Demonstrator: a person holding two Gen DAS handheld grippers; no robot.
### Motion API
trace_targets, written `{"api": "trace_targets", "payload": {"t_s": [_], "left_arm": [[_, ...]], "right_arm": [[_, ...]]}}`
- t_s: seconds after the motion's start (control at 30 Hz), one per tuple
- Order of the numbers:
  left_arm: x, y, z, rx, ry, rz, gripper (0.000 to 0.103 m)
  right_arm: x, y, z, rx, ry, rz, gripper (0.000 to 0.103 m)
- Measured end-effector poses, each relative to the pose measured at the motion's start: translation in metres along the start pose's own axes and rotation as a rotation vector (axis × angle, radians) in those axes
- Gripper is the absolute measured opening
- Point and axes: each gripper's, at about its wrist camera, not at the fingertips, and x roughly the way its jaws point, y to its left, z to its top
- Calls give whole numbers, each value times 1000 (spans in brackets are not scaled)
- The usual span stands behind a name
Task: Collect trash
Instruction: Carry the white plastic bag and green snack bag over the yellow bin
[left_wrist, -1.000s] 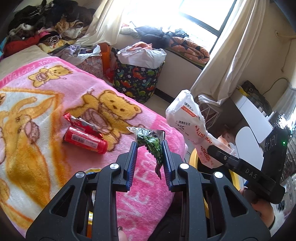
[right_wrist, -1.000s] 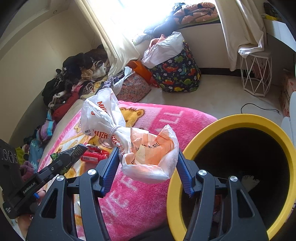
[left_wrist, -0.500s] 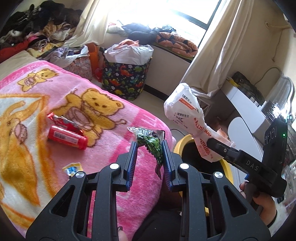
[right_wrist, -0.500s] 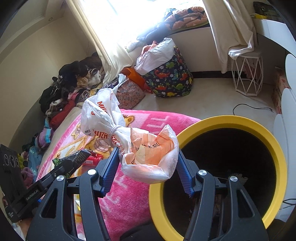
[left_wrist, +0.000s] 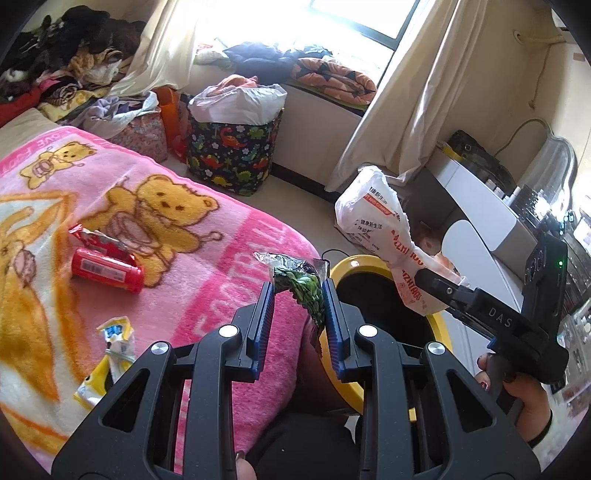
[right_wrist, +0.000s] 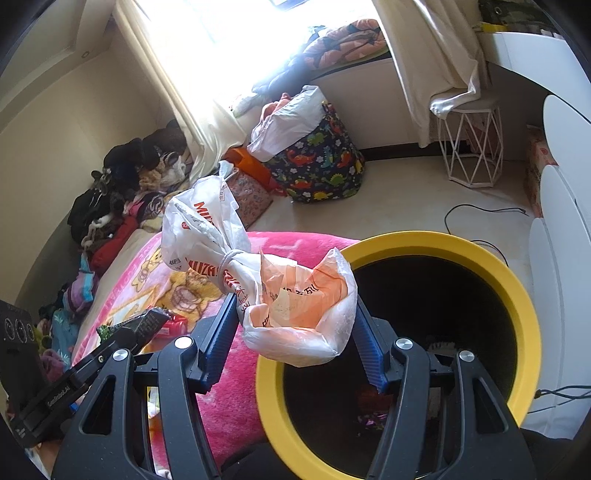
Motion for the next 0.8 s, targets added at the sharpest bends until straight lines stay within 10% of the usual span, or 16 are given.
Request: {"api": "trace_targets", "payload": {"t_s": [0.8], "left_arm": [[18,-49,-18,95,59,-71,20]], "right_arm": [[-20,-51,-4,91,-26,-81,58]]}}
